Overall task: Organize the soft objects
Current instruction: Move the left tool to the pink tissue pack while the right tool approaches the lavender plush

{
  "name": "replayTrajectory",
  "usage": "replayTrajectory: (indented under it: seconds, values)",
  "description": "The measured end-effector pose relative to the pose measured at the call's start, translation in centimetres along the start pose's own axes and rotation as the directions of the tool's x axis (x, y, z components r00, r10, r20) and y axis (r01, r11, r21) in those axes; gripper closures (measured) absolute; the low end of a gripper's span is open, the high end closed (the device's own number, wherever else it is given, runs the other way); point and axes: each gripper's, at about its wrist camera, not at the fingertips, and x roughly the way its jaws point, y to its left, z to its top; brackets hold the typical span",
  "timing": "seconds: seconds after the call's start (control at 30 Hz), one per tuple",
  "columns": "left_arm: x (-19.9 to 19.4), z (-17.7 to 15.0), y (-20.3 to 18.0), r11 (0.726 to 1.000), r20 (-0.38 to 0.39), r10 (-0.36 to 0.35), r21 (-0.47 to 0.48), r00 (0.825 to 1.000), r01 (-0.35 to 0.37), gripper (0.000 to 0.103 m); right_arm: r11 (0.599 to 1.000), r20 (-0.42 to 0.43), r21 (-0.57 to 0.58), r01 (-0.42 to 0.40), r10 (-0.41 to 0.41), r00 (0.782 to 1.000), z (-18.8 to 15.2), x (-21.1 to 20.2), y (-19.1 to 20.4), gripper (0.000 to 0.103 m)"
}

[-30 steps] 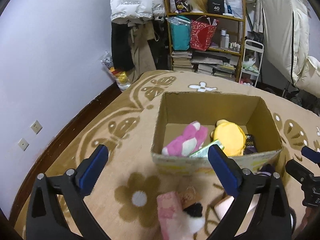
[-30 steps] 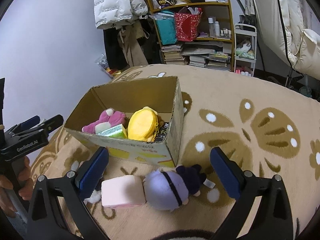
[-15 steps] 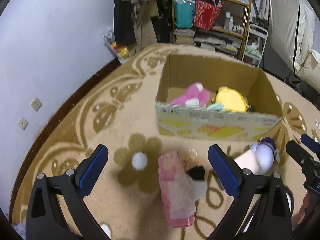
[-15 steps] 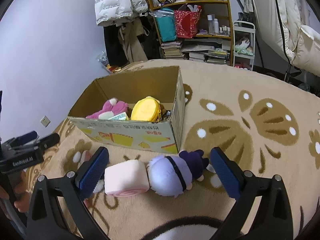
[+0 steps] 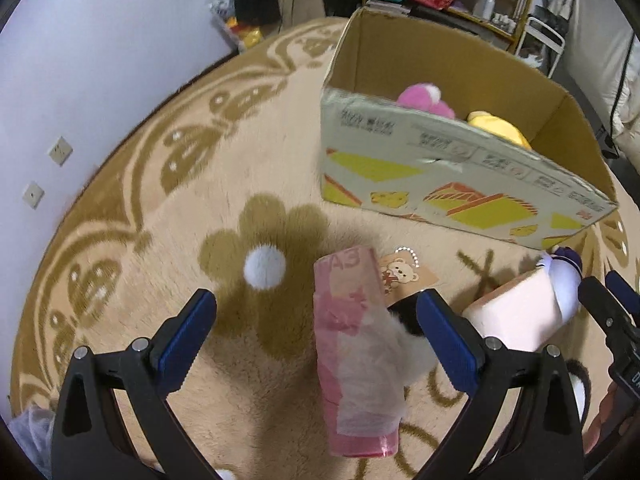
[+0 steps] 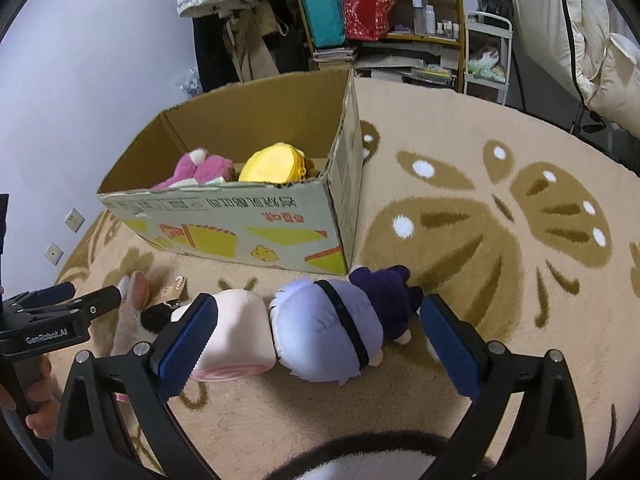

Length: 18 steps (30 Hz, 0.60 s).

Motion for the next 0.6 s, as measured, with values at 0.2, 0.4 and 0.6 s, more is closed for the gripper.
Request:
replayTrajectory:
  seconds: [0.2, 0.4, 0.6]
  values:
    - [1.6, 0.1, -0.4, 1.000, -0.037, -0.001, -0.004, 0.999, 0.001, 0.004, 1.000, -0.028, 0.018, 0.014, -0.014, 1.000, 0.0, 1.3, -0.2, 0.000]
    - [3.1, 0.1, -0.4, 1.000, -0.078, -0.006, -0.023, 0.997, 0.005, 0.004, 0.999, -0.056, 0.034, 0.037, -0.035, 0.998, 0.2, 2.7, -0.8, 0.000]
    - [3.8, 0.1, 0.3, 0.998, -0.097, -0.023, -0.063, 0.995, 0.017, 0.004, 0.998, -0.085, 0.053, 0.042, -0.037, 0.996, 0.3, 3.9, -1.5, 0.000]
